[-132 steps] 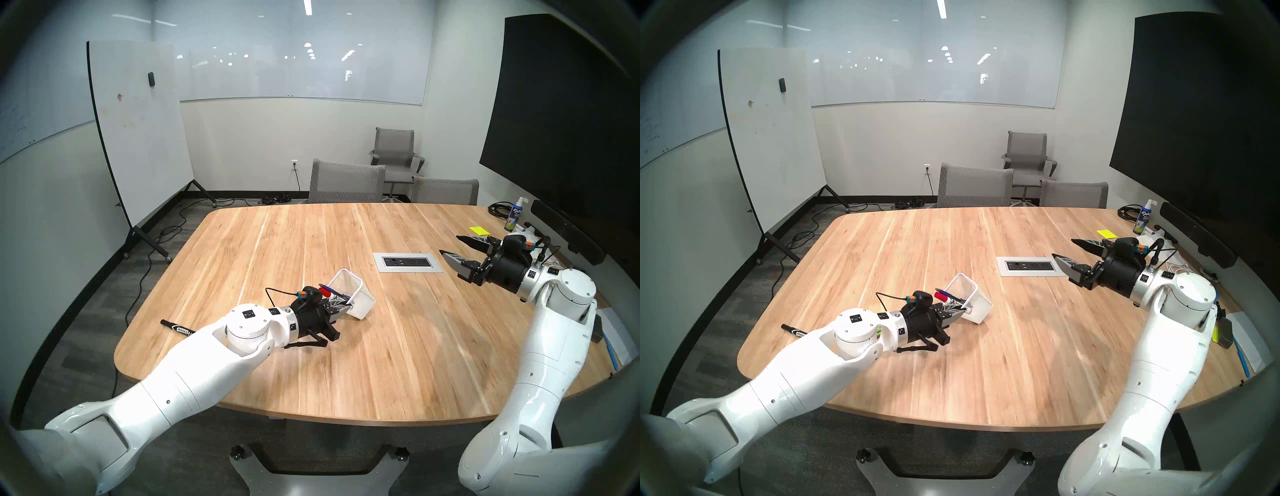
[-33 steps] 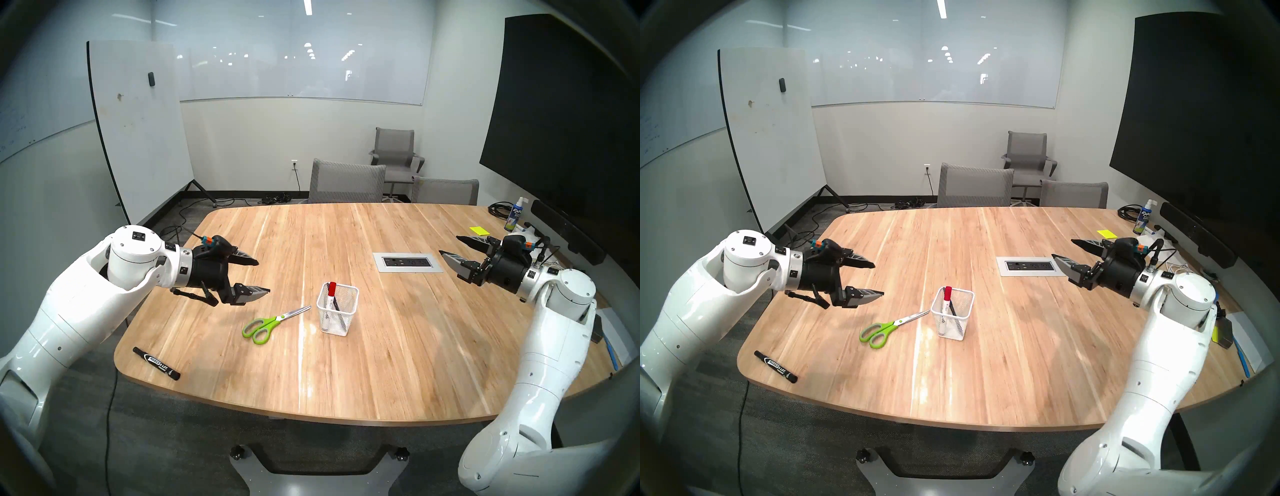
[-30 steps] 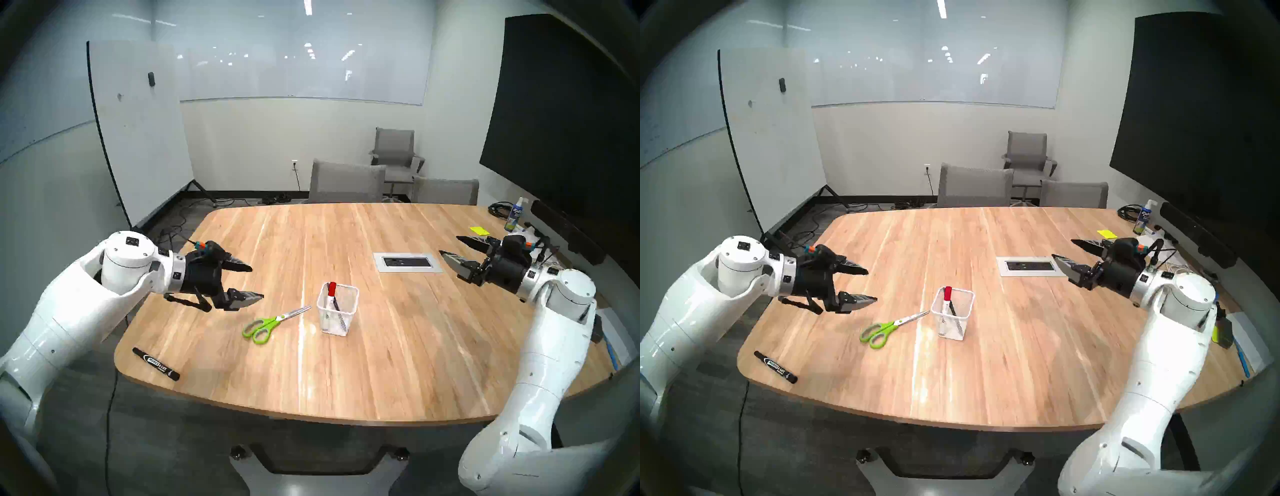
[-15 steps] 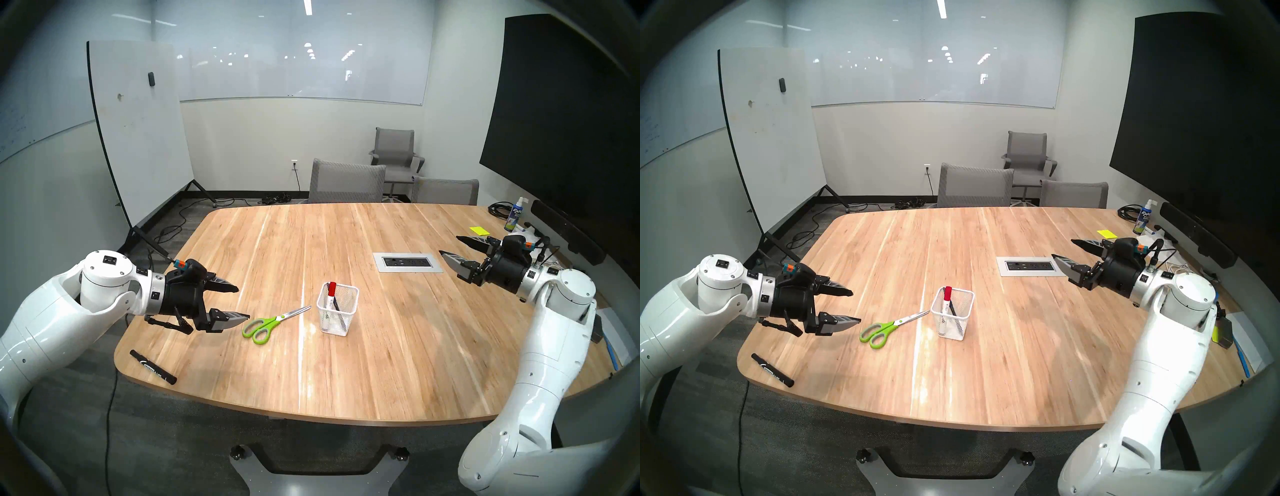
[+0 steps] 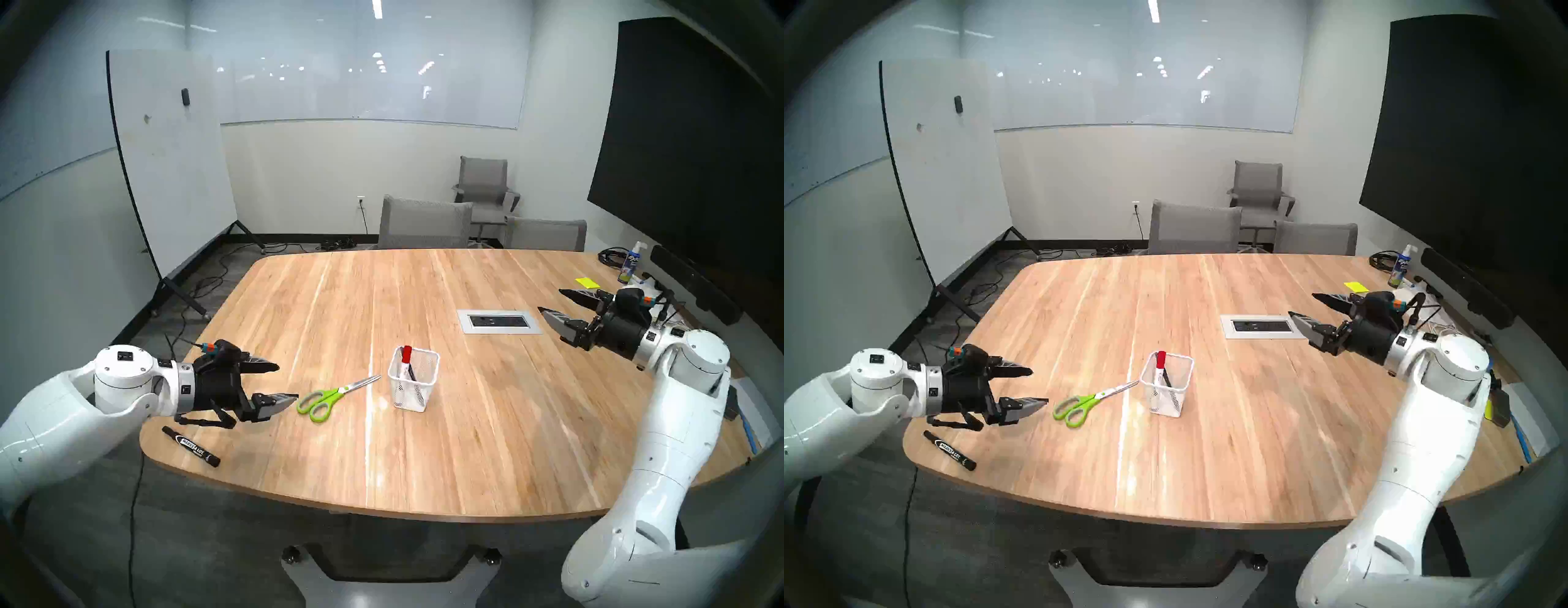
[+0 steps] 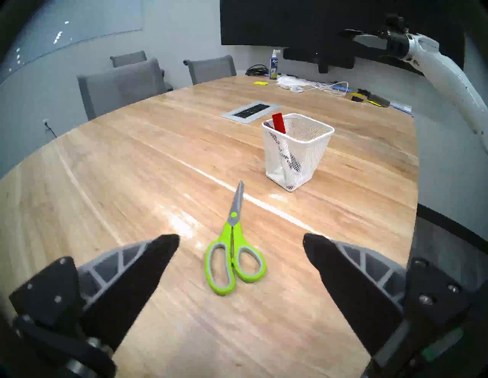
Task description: Place the pen, the marker, and the scissors into the pen holder
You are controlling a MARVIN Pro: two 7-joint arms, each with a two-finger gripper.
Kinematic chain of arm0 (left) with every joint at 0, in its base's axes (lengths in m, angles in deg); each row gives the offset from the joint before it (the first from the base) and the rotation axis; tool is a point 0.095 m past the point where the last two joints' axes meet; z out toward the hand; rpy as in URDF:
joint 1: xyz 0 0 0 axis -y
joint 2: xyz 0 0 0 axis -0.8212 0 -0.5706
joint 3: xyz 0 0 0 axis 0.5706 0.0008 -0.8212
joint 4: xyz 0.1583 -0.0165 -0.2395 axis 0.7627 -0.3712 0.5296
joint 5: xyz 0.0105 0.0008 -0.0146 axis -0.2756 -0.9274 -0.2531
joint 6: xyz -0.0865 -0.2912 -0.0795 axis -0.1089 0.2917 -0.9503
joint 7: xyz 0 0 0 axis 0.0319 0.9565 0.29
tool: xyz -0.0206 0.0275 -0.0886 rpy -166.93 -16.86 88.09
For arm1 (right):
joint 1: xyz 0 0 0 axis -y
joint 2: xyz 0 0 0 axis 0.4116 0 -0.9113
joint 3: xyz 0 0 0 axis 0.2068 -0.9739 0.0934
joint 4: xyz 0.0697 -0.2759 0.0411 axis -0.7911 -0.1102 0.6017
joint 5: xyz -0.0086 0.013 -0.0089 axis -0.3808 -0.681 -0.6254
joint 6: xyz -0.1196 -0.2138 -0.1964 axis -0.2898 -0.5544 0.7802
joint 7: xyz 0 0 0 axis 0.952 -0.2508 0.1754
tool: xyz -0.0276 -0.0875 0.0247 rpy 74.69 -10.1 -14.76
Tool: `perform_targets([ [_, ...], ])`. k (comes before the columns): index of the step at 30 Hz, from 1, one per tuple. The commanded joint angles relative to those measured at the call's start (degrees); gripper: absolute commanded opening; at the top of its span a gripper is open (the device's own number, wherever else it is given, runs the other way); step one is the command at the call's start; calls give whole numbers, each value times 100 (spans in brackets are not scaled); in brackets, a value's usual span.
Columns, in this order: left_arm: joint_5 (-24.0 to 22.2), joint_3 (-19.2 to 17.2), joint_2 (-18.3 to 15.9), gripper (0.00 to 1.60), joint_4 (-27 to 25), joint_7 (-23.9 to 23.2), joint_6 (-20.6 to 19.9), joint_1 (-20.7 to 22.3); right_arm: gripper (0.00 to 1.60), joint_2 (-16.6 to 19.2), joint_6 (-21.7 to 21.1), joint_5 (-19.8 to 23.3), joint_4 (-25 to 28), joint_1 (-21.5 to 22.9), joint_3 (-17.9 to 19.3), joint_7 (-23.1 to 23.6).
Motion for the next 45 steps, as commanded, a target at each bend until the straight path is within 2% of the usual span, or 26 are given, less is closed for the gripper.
perform_targets([
  [1,-423,-120,93,160,32,-123,-165,87,160,-8,-6,51,84,81,-8,10],
  [5,-835,-166,178,160,-39,-138,-530,242,160,-7,-4,50,82,81,-9,10],
  [7,-860,-160,195,160,-51,-138,-597,290,160,-7,-4,50,82,81,-9,10],
  [9,-1049,-166,289,160,-83,-150,-881,465,160,-6,-3,49,81,81,-10,9],
  [12,-1045,-113,340,160,-91,-152,-1038,590,160,-6,-4,49,81,81,-9,10],
  [15,-851,94,432,160,-68,-155,-1372,851,160,-7,-5,50,82,81,-9,10],
  [20,-589,351,613,160,129,-209,-1542,1143,160,-8,-5,50,83,81,-8,10],
  [25,-266,452,770,160,338,-215,-1645,1321,160,-8,-4,50,82,81,-9,10],
  [26,-242,569,763,160,395,-219,-1644,1438,160,-8,-4,50,82,81,-9,10],
  [45,341,978,1153,160,910,-483,-1767,1944,160,-8,-5,50,83,81,-8,10],
])
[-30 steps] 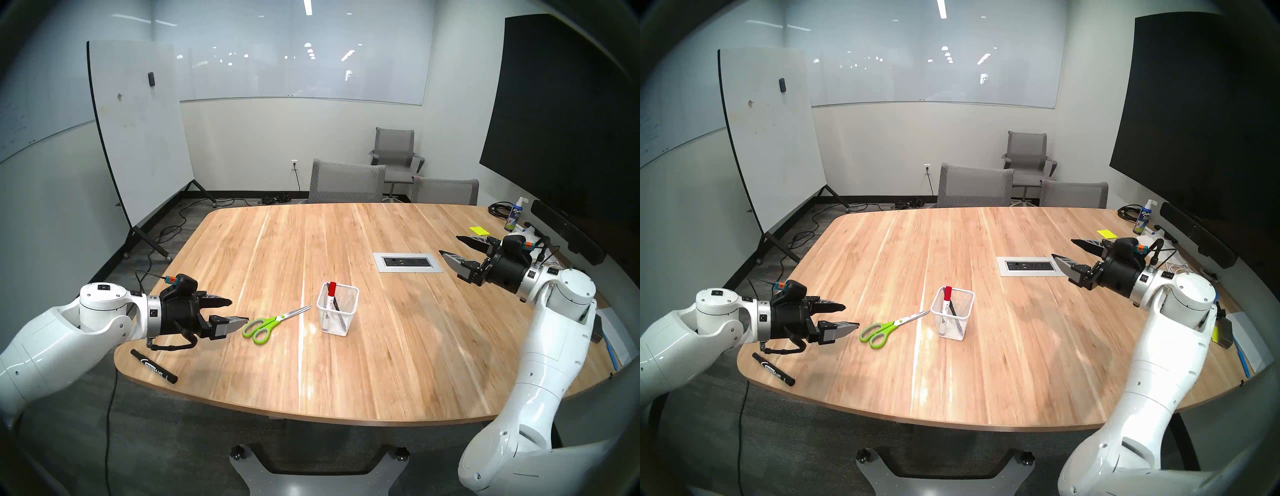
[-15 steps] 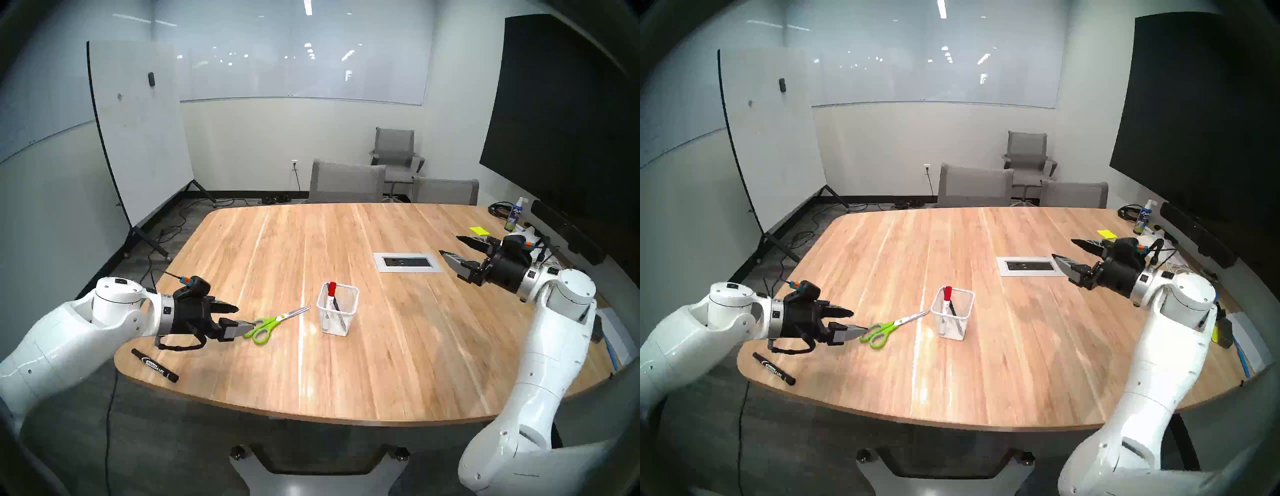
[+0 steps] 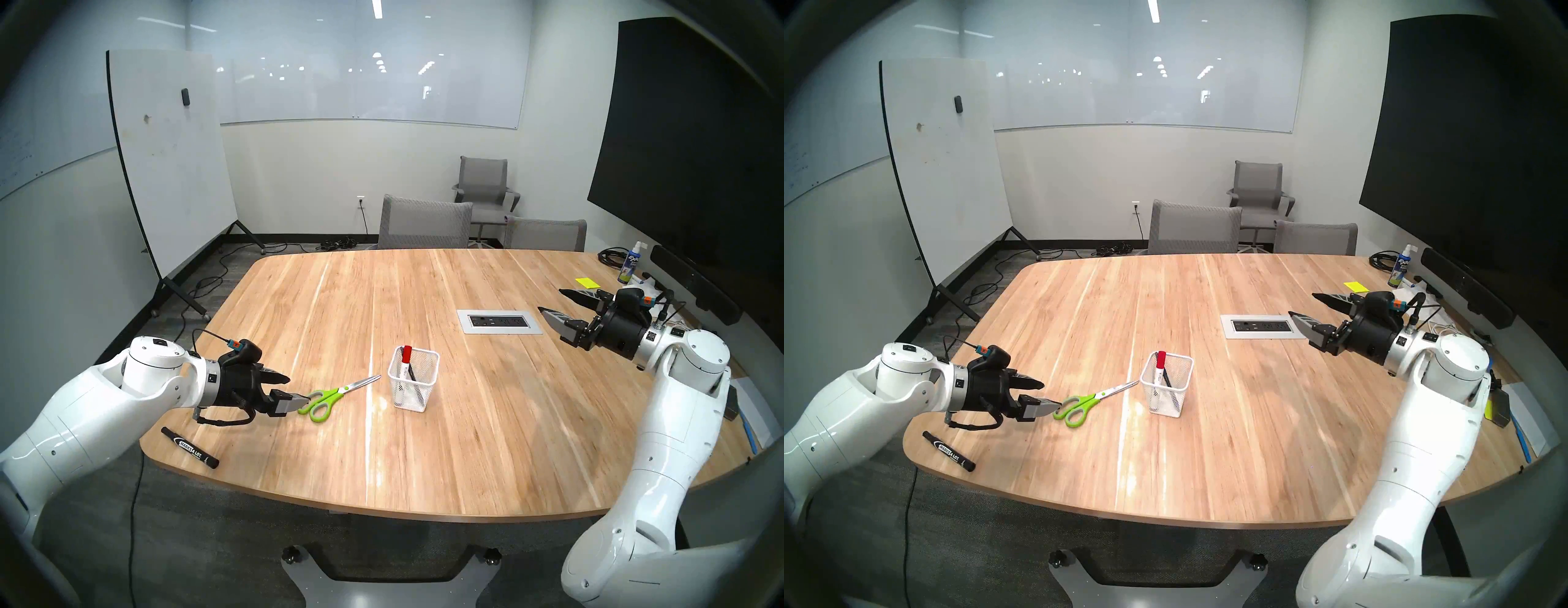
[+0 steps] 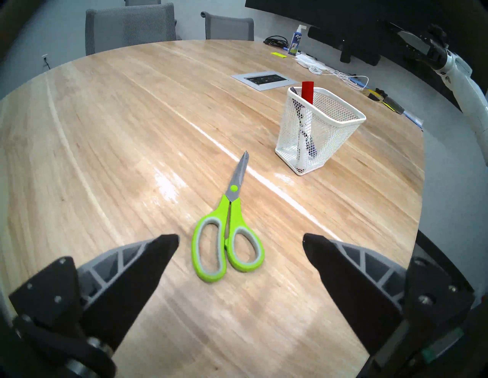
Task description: Place the pen, the marker, and the scissors into the pen holder
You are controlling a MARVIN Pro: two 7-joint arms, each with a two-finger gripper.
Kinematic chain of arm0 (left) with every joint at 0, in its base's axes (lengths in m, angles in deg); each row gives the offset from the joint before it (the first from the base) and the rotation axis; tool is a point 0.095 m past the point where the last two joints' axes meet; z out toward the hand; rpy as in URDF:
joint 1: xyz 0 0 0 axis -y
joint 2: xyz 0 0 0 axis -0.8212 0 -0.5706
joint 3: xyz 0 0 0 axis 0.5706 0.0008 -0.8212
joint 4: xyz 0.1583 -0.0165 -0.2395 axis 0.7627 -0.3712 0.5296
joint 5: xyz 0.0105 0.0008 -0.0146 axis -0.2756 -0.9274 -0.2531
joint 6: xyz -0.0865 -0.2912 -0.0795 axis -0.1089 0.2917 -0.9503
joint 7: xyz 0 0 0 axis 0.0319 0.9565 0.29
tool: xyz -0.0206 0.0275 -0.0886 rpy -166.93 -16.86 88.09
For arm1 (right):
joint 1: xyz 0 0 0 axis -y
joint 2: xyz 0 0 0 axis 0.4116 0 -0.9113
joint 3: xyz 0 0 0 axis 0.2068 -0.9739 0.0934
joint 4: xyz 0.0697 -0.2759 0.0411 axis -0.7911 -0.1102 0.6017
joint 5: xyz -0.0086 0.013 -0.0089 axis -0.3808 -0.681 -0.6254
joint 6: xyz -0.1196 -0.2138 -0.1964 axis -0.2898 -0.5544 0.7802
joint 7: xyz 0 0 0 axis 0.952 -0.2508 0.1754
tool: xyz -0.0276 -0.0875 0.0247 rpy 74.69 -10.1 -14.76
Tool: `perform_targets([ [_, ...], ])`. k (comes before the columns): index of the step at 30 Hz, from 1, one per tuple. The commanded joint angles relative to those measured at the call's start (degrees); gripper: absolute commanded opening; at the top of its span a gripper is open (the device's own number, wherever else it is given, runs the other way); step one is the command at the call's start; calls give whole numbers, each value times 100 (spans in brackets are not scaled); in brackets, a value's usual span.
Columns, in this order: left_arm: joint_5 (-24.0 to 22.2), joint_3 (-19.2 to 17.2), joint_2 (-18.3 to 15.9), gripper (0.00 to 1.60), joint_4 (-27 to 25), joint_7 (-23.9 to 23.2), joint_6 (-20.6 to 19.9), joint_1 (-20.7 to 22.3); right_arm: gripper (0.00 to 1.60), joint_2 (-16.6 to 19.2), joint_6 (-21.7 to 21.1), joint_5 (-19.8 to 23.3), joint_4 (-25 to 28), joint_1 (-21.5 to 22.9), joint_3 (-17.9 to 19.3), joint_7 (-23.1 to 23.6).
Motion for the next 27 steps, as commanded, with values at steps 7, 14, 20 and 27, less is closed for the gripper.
perform_targets([
  [7,298,177,375,160,277,-157,112,481,160,-8,-5,50,83,80,-9,10],
  [14,480,308,561,160,624,-196,197,632,160,-9,-6,50,83,80,-9,10],
  [20,621,398,660,160,962,-304,325,734,160,-9,-6,50,84,80,-9,10],
  [27,743,472,766,160,1185,-401,427,771,160,-9,-6,51,84,80,-8,10],
])
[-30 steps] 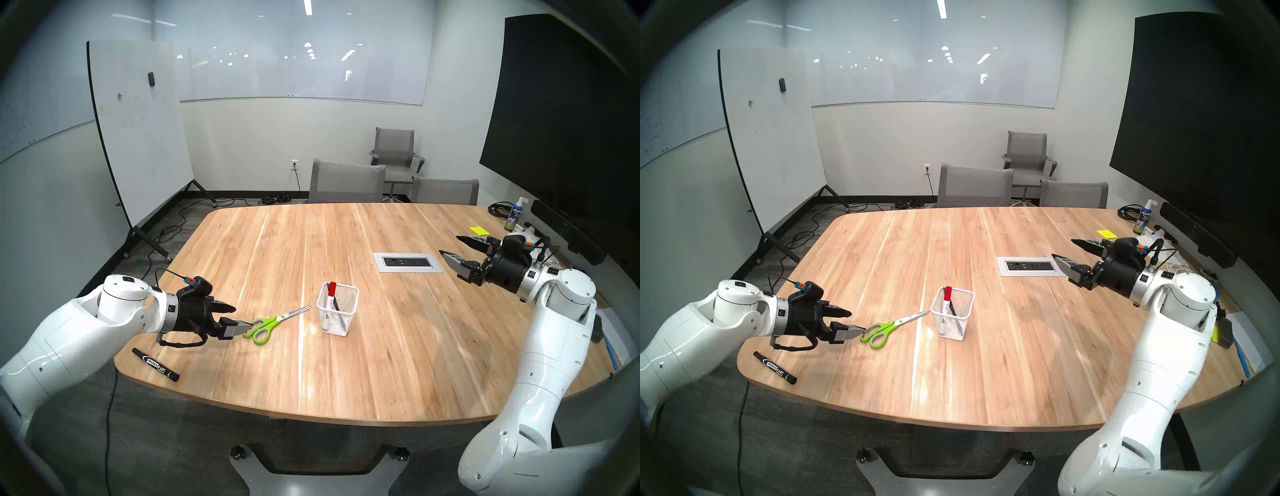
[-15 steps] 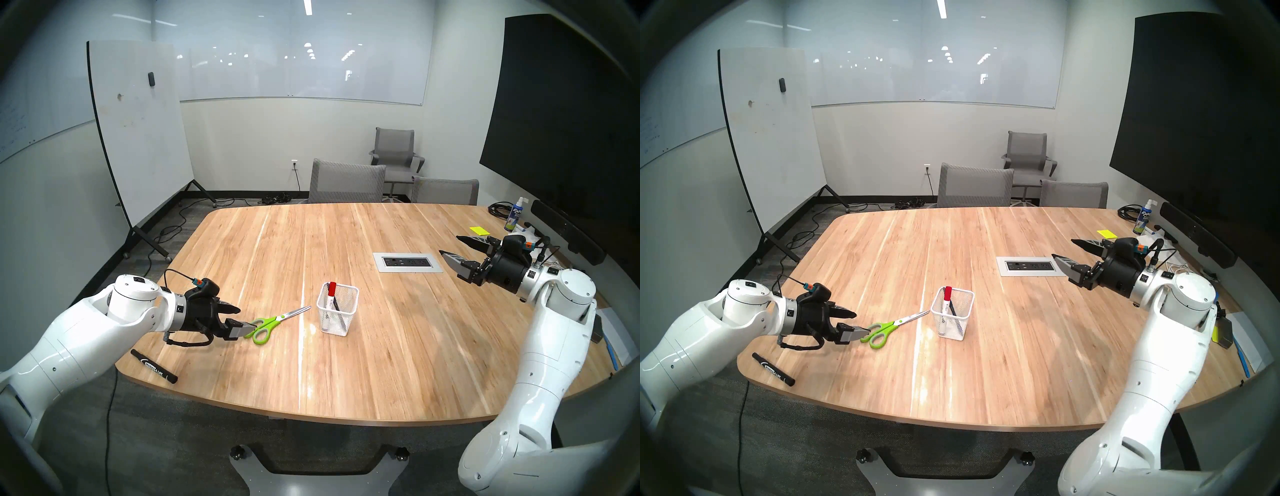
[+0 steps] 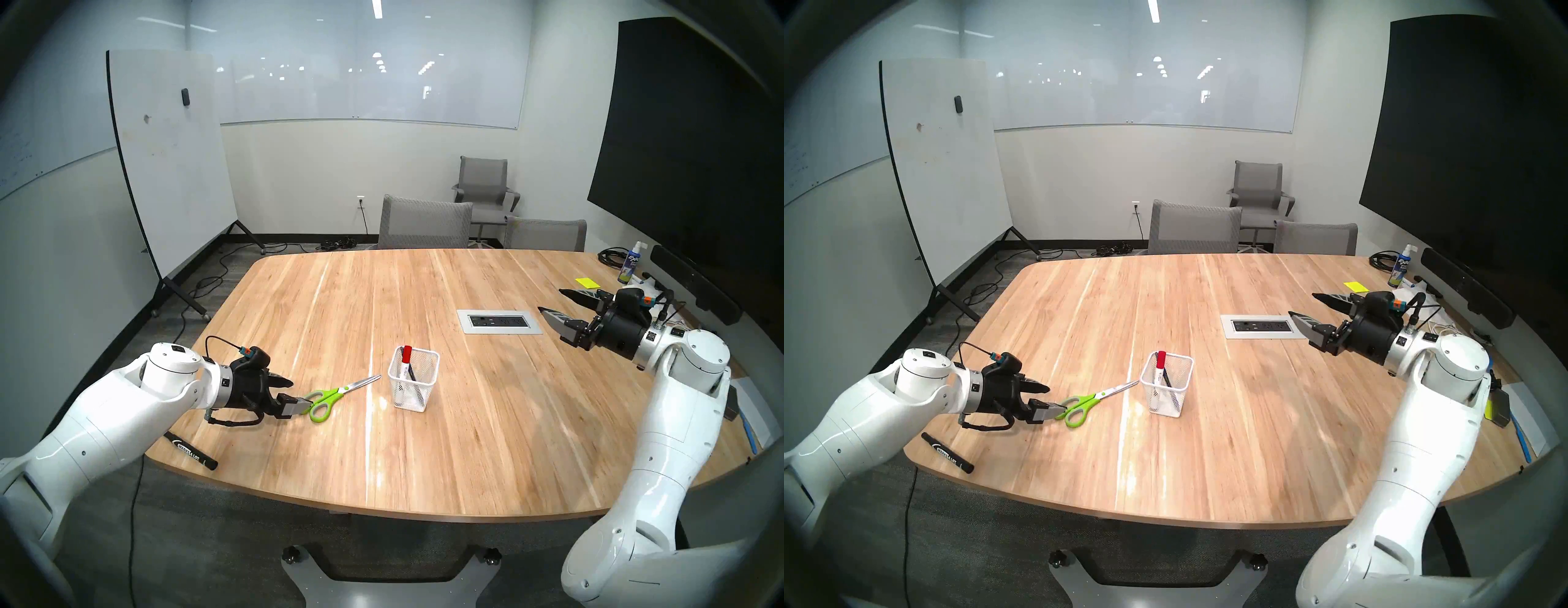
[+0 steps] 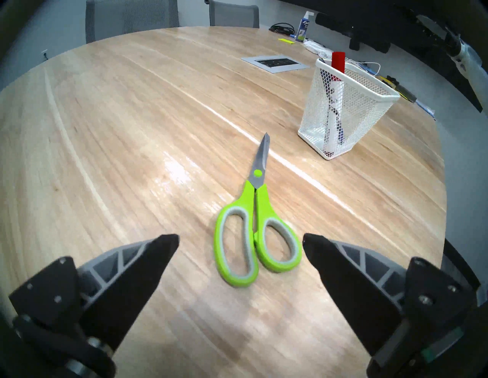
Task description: Place the pen, the marker, and the scissors into the pen holder
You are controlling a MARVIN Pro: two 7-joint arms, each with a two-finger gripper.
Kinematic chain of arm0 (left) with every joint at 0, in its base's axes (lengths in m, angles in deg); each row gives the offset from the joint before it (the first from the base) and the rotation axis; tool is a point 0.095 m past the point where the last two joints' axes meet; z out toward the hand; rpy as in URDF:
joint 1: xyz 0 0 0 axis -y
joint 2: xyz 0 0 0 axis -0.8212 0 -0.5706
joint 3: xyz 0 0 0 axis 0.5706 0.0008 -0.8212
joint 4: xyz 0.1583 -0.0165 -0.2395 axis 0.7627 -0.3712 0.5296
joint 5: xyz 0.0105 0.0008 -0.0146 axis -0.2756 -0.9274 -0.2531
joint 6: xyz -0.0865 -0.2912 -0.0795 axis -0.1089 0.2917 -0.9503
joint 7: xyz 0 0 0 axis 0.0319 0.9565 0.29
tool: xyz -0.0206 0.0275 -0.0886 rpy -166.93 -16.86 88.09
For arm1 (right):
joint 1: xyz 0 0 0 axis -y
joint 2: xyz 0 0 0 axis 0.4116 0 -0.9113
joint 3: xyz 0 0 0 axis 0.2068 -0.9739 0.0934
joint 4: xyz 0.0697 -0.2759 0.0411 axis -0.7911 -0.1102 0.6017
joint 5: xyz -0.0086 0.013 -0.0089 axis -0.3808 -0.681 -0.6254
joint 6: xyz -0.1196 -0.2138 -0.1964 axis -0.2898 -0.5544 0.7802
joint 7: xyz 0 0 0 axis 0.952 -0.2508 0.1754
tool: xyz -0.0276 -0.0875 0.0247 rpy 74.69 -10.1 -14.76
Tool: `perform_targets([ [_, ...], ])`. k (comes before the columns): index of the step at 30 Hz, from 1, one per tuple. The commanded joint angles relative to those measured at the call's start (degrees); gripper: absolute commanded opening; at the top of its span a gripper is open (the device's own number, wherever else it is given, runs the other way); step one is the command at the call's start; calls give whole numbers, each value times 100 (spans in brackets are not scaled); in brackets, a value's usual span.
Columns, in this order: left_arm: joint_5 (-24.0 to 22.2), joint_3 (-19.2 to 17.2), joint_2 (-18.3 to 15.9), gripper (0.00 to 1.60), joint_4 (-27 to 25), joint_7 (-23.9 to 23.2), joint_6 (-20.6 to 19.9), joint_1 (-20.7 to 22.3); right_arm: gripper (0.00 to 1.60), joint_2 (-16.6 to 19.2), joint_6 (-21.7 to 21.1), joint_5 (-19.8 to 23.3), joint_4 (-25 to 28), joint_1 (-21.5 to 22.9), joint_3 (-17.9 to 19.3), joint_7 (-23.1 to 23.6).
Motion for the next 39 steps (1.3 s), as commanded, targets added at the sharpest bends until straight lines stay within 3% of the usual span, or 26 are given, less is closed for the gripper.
perform_targets([
  [1,50,10,163,160,142,-97,157,182,160,-9,-6,51,84,80,-8,10],
  [17,152,-13,469,160,565,-138,264,260,160,-9,-6,50,83,80,-9,10],
  [39,171,-41,574,160,960,-49,395,325,160,-9,-6,51,84,80,-8,10],
])
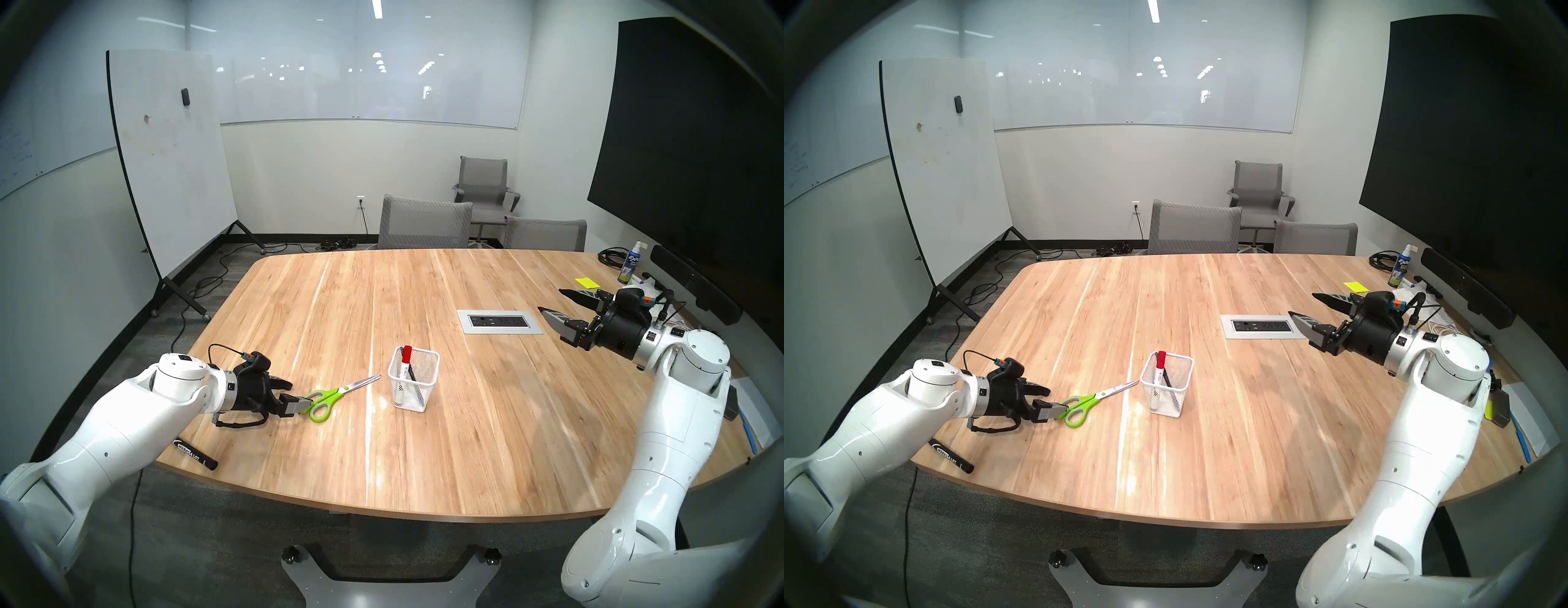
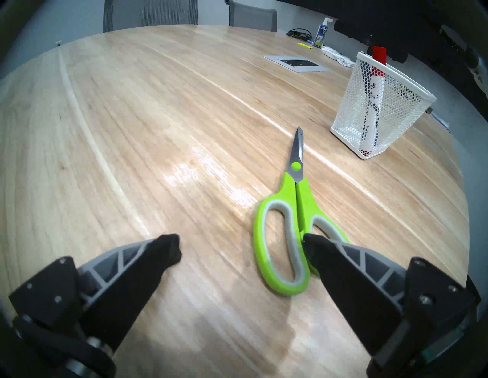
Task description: Place the pen, the marker, and the scissors into the pen holder
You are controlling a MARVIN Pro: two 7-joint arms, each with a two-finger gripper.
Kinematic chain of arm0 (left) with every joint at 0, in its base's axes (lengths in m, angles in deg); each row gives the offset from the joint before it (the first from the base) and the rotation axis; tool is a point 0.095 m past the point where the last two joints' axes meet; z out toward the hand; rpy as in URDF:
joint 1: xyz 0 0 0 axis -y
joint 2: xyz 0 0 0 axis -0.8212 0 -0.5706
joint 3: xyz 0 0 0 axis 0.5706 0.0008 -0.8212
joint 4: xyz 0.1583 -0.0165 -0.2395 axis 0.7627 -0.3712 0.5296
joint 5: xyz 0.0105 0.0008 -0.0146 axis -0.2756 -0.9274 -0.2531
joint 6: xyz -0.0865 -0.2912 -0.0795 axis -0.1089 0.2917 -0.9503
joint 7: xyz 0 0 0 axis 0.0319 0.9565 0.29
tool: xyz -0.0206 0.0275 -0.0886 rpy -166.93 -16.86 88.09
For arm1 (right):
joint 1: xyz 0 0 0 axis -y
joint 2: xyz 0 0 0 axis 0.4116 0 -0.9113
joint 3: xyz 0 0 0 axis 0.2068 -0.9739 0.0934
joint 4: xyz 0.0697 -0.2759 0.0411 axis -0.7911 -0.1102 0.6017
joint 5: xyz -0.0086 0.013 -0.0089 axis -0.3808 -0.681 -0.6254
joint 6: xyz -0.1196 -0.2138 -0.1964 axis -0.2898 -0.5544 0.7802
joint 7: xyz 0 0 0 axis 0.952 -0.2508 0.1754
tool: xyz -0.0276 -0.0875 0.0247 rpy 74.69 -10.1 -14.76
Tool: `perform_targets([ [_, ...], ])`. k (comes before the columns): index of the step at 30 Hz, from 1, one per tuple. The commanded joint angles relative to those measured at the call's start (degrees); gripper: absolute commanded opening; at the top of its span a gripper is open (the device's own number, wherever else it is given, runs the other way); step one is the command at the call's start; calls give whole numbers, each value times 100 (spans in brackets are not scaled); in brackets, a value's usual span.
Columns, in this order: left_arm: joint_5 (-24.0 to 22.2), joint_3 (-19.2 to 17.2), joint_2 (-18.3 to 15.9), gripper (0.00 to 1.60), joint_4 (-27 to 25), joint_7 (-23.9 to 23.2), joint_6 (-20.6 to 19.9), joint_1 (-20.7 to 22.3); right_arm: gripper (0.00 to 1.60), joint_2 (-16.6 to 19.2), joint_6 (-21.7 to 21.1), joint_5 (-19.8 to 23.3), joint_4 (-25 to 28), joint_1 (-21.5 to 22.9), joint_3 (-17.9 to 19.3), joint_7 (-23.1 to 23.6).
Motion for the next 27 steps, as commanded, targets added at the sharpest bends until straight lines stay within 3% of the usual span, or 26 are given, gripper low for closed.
perform_targets([
  [1,64,5,-15,160,4,-46,56,120,160,-9,-6,51,84,79,-8,10],
  [10,382,210,16,160,186,-84,148,244,160,-9,-6,51,84,79,-8,10],
  [14,657,390,-8,148,180,-139,168,378,160,-9,-6,51,84,79,-8,10],
  [15,662,394,14,131,193,-130,158,382,160,-9,-6,51,84,79,-8,10],
  [17,727,434,14,126,194,-130,165,403,160,-9,-6,51,84,79,-8,10],
  [20,843,541,87,107,352,-168,225,475,160,-9,-6,51,84,79,-8,10],
  [22,866,572,126,69,412,-177,239,498,160,-9,-6,51,84,79,-8,10],
  [23,866,572,126,69,412,-177,239,498,160,-9,-6,51,84,79,-8,10],
  [24,883,604,135,56,432,-226,222,528,160,-9,-6,51,84,79,-8,10],
  [25,919,640,145,4,448,-242,234,549,160,-9,-6,51,84,79,-8,10],
  [27,904,651,183,0,501,-264,255,555,160,-9,-6,51,84,79,-8,10],
])
